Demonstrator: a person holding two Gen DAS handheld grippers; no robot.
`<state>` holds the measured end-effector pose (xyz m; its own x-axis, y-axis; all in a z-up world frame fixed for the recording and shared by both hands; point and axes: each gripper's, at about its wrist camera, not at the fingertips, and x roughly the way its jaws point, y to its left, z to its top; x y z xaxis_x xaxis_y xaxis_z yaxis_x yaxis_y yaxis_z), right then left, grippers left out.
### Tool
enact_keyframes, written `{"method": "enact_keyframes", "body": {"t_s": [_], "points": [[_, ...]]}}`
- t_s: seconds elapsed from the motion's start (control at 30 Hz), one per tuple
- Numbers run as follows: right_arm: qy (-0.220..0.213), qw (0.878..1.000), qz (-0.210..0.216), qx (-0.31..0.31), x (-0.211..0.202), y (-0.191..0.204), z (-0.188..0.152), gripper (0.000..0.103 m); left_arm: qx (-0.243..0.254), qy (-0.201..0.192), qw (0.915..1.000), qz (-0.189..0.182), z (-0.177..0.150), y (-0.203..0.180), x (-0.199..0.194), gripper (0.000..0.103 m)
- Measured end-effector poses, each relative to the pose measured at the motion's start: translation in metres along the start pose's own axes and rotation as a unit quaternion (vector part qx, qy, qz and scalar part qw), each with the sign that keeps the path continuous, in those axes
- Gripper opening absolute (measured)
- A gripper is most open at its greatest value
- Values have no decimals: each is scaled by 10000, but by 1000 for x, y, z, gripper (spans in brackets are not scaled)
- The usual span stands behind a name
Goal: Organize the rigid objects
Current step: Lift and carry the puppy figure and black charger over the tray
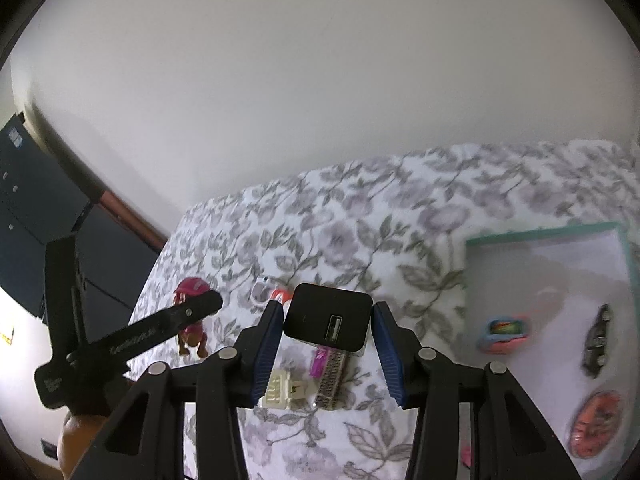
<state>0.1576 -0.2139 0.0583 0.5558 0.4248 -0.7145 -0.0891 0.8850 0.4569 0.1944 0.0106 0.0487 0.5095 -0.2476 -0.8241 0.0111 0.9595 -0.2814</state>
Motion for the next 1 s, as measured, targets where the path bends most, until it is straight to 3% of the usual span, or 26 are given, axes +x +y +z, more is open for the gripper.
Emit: {"method": "enact_keyframes", "body": {"t_s": [0.53,0.67,1.0], "points": [[-431,9896,-1187,691,-55,-84,15,48,934,541,9934,-378,-34,-103,27,55],[-433,9816,-1667,826,-62,-107,14,48,1169,685,9897,-453,-46,-130,35,55],[-341,9653,-2324,1143,-75,-156,3,48,1605,1009,9800,-603,-74,-191,67,55]]}}
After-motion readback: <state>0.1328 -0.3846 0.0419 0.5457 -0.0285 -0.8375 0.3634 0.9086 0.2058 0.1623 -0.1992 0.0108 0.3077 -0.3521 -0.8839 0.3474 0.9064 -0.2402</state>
